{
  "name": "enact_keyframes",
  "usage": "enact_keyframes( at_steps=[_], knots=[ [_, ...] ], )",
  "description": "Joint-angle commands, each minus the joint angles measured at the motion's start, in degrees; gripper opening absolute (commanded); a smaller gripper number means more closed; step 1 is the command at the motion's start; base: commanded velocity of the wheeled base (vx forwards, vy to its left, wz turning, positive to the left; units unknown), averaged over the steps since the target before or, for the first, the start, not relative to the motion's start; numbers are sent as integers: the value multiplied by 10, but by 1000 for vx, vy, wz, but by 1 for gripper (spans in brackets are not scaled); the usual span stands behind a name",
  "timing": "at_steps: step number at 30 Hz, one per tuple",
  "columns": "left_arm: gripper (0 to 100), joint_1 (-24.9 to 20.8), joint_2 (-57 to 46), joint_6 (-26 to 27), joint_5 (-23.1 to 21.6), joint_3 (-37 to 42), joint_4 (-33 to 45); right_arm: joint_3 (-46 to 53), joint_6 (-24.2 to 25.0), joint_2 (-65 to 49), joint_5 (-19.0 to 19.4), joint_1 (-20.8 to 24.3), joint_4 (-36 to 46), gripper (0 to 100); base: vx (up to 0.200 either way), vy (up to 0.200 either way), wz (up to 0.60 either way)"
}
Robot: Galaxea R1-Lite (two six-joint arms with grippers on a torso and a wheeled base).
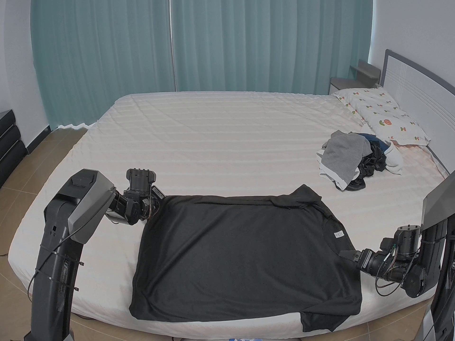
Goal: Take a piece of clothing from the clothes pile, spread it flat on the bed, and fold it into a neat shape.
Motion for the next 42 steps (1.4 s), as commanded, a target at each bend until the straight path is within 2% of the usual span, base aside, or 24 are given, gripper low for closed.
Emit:
enact_keyframes(
  at_steps=[1, 2, 3, 5, 22, 23, 32, 33, 34, 37, 39, 42],
  knots=[
    [0, 2, 12, 0, 18, -17, -1, 1, 0, 0, 0, 0, -6, 100, 0, 0, 0],
    [0, 2, 12, 0, 18, -17, -1, 1, 0, 0, 0, 0, -6, 100, 0, 0, 0],
    [0, 3, 23, 0, 48, -35, -2, 1, 0, 0, 0, 0, -6, 100, 0, 0, 0],
    [0, 3, 26, -2, 66, -41, -2, 1, 0, 1, 0, 0, -6, 100, 0, 0, 0],
    [0, 14, 22, -22, 70, -43, -26, -6, 11, -4, 0, 0, -7, 100, 0, 0, 0],
    [100, 14, 22, -22, 70, -42, -25, -6, 11, -5, 0, 0, -7, 100, 0, 0, 0],
    [100, 22, 7, -40, 70, -24, -26, -11, 35, -46, 0, 1, -6, 100, 0, 0, 0],
    [100, 28, -59, -87, 66, 36, -24, -26, 63, -58, 0, 1, -6, 100, 0, 0, 0],
    [100, 30, -87, -94, 61, 65, -27, -36, 68, -56, 0, 3, -5, 100, 0, 0, 0],
    [100, 25, -160, -94, 41, 143, -32, -69, 63, -39, -6, 15, -1, 100, 0, 0, 0],
    [100, 20, -188, -94, 34, 169, -32, -85, 53, -37, -7, 22, 6, 100, 0, 0, 0],
    [100, 1, -236, -90, 32, 231, -32, -131, 25, -40, -8, 35, 57, 100, 0, 0, 0]
  ],
)
